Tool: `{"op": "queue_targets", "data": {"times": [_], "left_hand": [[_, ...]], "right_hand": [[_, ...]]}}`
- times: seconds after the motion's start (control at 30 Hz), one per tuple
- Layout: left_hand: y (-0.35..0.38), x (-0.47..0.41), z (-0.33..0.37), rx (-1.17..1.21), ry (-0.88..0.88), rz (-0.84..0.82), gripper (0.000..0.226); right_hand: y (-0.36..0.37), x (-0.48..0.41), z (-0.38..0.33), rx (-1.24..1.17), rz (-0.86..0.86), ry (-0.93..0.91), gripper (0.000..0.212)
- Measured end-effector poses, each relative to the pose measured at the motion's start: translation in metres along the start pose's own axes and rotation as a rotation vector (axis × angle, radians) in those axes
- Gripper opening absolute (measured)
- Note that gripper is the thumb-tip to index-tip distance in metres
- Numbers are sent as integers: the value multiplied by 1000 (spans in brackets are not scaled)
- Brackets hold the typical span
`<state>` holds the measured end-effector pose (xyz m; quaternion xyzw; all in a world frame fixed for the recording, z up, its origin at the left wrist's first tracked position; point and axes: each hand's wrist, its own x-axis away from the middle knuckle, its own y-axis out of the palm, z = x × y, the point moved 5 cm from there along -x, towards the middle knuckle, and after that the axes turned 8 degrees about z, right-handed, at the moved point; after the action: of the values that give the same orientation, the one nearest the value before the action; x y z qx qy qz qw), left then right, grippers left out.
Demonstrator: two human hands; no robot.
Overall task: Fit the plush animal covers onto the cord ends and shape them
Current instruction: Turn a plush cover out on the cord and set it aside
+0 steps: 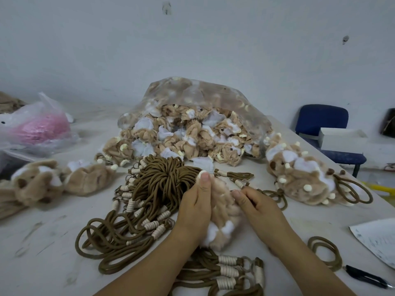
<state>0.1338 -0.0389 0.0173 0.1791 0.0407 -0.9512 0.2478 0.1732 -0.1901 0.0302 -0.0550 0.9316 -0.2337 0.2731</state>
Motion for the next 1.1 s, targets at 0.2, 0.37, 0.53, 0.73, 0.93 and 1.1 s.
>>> {"op": "queue_targets", "data": {"times": [0.2, 0.37, 0.53, 0.73, 0.93, 1.1], "left_hand": [[1, -1, 0, 34, -27, -118, 91], [8, 3, 4, -66, 3, -160, 78], [10, -1, 4, -120, 43, -129, 62], [0, -3, 3, -81, 113, 53, 40], [-1, -4, 8, -35, 134, 52, 35], [10, -1, 9, -187, 167, -33, 52]], "right_hand": [[-2, 0, -5, -1, -17, -30, 42], [2, 2, -7, -46, -28, 10, 45], [5, 1, -3, 37, -10, 38, 34], [3, -1, -2, 127, 23, 18, 35], [2, -1, -4, 186, 62, 31, 39], [5, 1, -4, 135, 96, 102, 38]]}}
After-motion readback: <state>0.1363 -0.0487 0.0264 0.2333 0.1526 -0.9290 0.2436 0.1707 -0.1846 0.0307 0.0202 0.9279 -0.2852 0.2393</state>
